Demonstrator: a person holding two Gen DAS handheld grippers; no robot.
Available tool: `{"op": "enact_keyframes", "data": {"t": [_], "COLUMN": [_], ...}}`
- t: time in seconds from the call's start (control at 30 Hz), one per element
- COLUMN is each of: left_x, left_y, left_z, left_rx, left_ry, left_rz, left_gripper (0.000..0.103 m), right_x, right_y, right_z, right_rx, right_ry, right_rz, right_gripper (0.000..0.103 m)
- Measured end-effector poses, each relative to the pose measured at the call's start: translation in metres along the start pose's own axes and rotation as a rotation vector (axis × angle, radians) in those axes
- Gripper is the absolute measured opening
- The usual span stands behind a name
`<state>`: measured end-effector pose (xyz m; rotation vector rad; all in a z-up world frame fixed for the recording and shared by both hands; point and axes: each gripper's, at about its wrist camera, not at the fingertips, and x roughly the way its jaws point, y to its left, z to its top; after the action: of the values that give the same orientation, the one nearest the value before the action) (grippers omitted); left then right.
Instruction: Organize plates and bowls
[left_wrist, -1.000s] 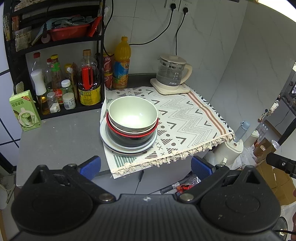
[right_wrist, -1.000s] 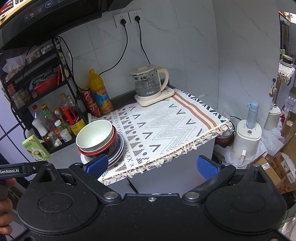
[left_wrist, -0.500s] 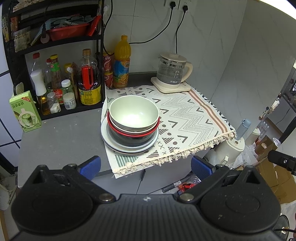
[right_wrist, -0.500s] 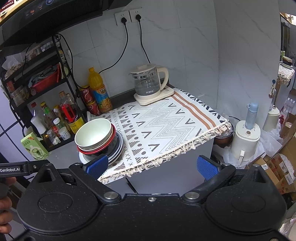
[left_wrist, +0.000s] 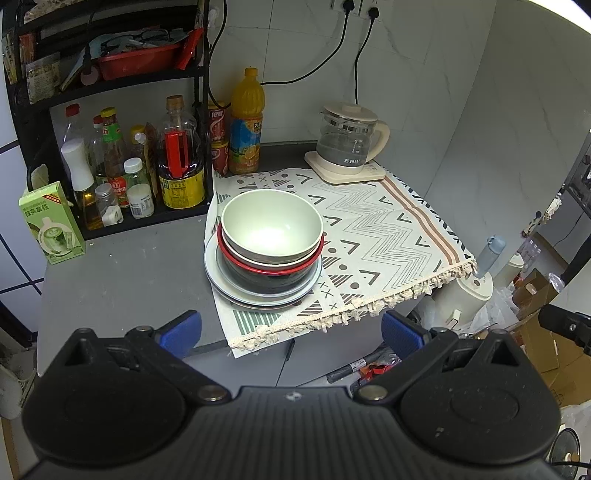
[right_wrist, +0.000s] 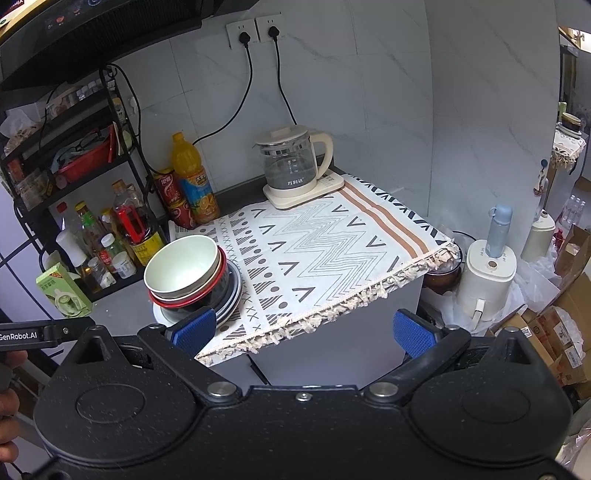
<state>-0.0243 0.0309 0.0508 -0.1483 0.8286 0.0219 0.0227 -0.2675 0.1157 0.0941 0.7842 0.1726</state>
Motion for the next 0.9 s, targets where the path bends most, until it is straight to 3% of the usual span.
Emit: {"op": "enact_keyframes", "data": {"t": [0.9], "left_x": [0.006], "left_y": [0.01], "left_z": [0.001], "left_rx": [0.005], "left_ry": [0.017], "left_rz": [-0.001], "left_gripper": [0.102], "right_x": [0.005], "right_y": [0.003], "right_z": [-0.001], "right_rx": [0.005], "right_ry": [0.015], "right_rz": [0.006], "right_gripper": [0.103]}}
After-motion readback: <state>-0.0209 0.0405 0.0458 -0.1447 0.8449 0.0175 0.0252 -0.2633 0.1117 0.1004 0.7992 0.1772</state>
